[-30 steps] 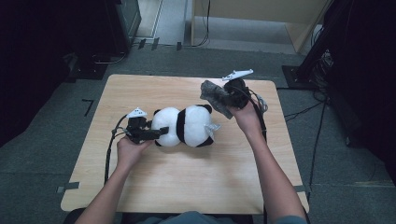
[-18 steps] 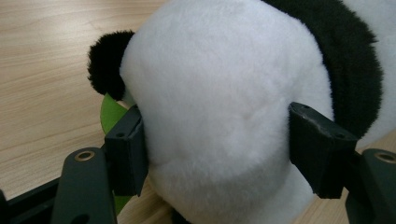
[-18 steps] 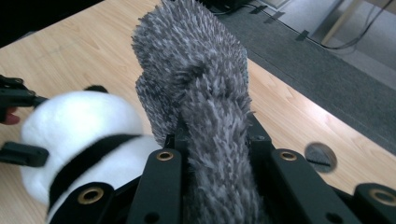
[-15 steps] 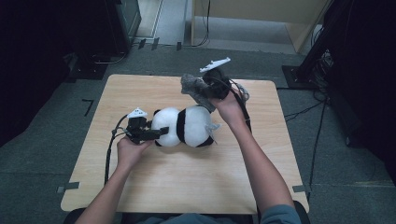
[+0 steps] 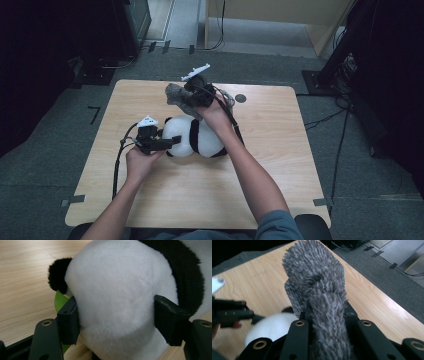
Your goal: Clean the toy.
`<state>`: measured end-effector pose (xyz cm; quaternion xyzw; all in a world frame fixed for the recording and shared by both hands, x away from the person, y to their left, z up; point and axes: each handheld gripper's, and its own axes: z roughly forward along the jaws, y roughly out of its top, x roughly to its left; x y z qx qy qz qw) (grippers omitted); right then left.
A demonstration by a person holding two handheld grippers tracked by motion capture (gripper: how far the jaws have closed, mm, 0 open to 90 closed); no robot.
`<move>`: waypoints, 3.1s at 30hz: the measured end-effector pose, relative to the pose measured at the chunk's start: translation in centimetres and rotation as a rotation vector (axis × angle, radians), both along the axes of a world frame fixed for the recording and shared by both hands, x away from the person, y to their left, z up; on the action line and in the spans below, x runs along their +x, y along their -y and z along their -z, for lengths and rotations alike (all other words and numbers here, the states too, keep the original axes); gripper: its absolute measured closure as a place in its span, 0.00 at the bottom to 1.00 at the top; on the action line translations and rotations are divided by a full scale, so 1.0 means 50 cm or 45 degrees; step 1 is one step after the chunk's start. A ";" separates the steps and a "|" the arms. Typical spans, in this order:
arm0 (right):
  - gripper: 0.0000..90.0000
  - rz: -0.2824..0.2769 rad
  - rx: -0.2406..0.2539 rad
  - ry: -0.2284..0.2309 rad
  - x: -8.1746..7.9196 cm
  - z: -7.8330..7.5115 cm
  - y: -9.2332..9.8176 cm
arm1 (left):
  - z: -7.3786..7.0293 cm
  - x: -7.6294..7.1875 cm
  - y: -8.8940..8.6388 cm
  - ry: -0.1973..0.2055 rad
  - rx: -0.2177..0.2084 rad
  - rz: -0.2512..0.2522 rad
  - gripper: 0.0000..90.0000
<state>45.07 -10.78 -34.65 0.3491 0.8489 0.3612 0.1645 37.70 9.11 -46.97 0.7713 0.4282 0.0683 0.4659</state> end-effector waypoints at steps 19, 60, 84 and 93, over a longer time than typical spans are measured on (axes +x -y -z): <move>0.82 0.031 -0.110 -0.110 0.026 0.092 -0.006 | 0.000 0.000 0.003 -0.013 0.020 -0.016 0.37; 0.83 0.317 0.025 -0.147 0.048 0.130 0.271 | -0.001 0.002 0.002 -0.030 0.003 -0.015 0.38; 0.83 0.023 0.045 -0.059 0.019 -0.012 0.044 | 0.004 0.006 -0.004 -0.027 -0.006 0.003 0.35; 0.83 -0.064 0.058 -0.113 0.013 0.010 -0.039 | 0.006 0.007 -0.004 -0.033 0.006 -0.010 0.28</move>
